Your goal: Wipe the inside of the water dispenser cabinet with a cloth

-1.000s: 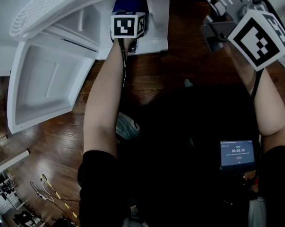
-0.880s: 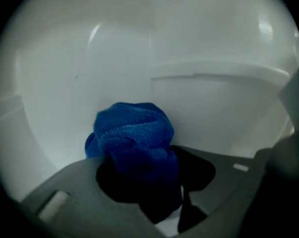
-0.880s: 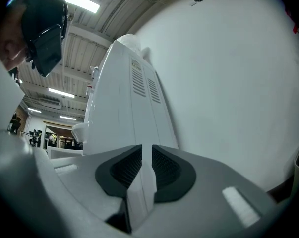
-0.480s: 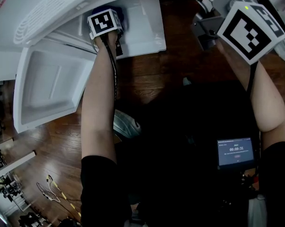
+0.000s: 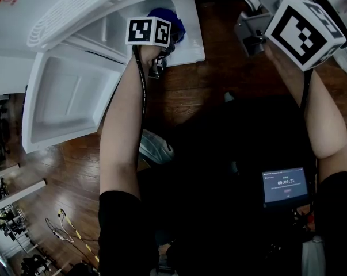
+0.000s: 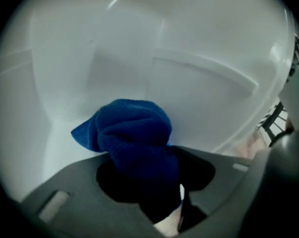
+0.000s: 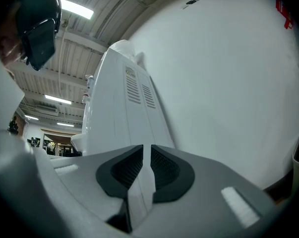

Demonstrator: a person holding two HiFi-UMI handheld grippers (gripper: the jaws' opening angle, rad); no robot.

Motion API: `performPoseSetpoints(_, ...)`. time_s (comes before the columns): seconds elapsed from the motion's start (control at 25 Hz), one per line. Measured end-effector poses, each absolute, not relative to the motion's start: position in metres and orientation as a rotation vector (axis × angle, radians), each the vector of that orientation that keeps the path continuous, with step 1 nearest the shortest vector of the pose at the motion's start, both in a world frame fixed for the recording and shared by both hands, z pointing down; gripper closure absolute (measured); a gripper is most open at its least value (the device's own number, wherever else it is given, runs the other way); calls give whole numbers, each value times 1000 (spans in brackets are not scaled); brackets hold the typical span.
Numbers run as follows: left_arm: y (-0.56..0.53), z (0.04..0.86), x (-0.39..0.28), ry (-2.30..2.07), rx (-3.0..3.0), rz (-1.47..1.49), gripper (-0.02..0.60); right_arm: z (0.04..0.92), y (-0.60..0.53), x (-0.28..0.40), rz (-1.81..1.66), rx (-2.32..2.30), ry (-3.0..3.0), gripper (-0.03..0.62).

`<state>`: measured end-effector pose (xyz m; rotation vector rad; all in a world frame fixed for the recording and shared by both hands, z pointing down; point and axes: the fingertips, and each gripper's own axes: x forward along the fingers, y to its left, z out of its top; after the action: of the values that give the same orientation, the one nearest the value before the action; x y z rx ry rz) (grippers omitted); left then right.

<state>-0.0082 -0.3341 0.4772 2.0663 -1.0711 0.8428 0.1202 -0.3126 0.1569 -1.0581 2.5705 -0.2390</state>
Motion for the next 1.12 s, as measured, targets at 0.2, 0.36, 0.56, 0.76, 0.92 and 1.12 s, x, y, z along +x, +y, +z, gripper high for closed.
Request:
performPoseSetpoints(0.2, -330, 478, -62, -1363, 1927, 815, 390, 156, -311, 114, -242, -1024, 2585, 543)
performPoseSetpoints(0.36, -316, 475, -121, -1593, 1768, 673, 388, 155, -310, 112, -251, -1010, 2591, 543)
performPoseSetpoints(0.56, -304, 475, -141, -1677, 1728, 628, 390, 151, -307, 110, -249, -992, 2591, 543)
performPoseSetpoints(0.76, -291, 481, -67, -1525, 1896, 785, 385, 153, -310, 114, -250, -1015, 2586, 543)
performPoseSetpoints(0.92, -282, 482, -16, -1455, 1987, 768, 382, 156, -310, 112, -249, -1010, 2601, 543)
performPoseSetpoints(1.12, -262, 488, 27, -1314, 2031, 717, 379, 157, -309, 110, -235, -1005, 2613, 543)
